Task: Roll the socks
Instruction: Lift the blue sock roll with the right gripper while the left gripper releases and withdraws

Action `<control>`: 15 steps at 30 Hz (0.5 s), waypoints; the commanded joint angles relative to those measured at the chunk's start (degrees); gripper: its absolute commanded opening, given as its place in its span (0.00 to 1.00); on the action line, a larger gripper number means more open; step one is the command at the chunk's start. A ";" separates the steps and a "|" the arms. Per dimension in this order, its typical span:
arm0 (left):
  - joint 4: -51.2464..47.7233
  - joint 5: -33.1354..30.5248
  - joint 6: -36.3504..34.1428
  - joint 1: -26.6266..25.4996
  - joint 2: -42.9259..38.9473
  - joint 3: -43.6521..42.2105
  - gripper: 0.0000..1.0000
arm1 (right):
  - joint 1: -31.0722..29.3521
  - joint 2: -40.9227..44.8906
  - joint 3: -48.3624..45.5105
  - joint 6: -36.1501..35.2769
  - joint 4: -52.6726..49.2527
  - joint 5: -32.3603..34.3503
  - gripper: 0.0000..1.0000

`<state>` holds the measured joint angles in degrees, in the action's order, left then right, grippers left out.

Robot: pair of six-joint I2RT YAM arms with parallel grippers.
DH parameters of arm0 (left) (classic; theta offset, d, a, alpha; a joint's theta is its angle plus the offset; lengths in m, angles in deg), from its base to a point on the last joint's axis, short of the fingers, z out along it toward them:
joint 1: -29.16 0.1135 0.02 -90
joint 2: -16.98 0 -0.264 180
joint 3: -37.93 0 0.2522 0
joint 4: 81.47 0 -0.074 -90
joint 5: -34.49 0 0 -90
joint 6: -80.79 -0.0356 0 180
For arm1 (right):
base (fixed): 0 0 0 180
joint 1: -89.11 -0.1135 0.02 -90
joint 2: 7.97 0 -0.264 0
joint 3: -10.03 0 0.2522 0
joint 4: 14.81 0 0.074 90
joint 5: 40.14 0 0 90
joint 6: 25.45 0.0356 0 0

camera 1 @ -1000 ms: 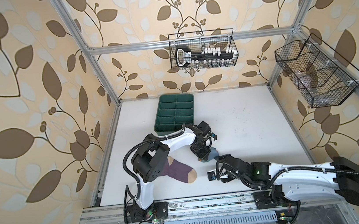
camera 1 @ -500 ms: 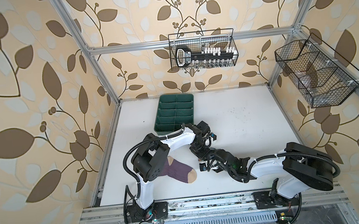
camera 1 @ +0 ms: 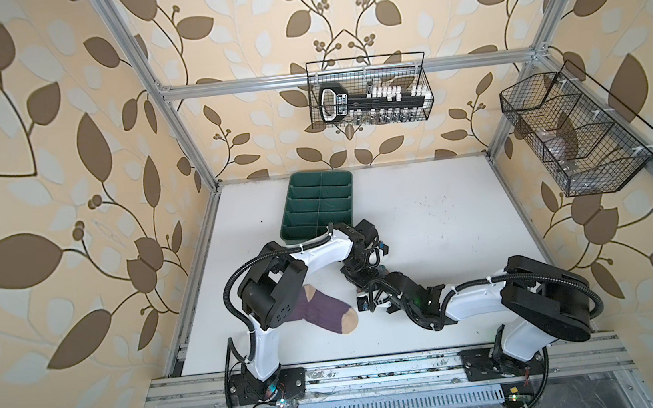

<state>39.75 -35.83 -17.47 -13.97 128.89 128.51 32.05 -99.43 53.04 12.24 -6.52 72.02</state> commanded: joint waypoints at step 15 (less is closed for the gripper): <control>10.41 -29.13 8.89 -1.25 -43.70 -18.29 0.75 | -0.91 4.43 6.21 15.33 -32.06 -4.10 0.00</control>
<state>48.47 -51.98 -10.21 -15.39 91.02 113.60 31.27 -95.32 58.86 23.08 -26.19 70.40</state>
